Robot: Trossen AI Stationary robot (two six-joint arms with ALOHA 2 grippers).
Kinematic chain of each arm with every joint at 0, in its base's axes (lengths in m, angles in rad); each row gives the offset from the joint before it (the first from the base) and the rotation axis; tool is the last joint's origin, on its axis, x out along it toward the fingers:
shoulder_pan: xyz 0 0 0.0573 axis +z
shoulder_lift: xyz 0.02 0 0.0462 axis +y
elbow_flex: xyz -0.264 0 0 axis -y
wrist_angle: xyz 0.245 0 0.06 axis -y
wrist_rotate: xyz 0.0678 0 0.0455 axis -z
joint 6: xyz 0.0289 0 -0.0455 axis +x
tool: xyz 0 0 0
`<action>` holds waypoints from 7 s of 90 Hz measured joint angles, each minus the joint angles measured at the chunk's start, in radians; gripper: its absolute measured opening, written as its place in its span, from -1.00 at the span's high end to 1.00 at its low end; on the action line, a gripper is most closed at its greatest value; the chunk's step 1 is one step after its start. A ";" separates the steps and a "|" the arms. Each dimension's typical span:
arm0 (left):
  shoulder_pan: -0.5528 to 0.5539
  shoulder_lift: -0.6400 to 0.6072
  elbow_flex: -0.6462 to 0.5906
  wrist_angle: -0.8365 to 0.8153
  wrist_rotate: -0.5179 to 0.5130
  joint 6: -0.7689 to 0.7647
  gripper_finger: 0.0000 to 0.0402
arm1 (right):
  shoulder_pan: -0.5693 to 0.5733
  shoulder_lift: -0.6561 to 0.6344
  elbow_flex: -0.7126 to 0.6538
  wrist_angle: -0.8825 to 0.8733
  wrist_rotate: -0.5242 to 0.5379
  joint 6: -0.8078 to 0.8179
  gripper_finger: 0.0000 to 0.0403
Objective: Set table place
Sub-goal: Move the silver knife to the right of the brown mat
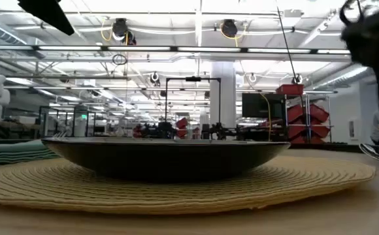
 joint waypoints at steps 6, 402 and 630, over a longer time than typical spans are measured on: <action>0.005 0.000 0.000 0.001 0.000 0.000 0.50 | -0.031 -0.028 0.070 -0.084 0.094 -0.095 0.32; 0.014 -0.006 0.000 0.056 -0.053 0.095 0.56 | -1.166 0.758 0.449 0.394 -0.301 -2.183 0.32; -0.080 -0.005 0.000 0.055 -0.031 0.105 0.56 | -1.006 0.737 0.610 0.205 -0.317 -0.694 -0.11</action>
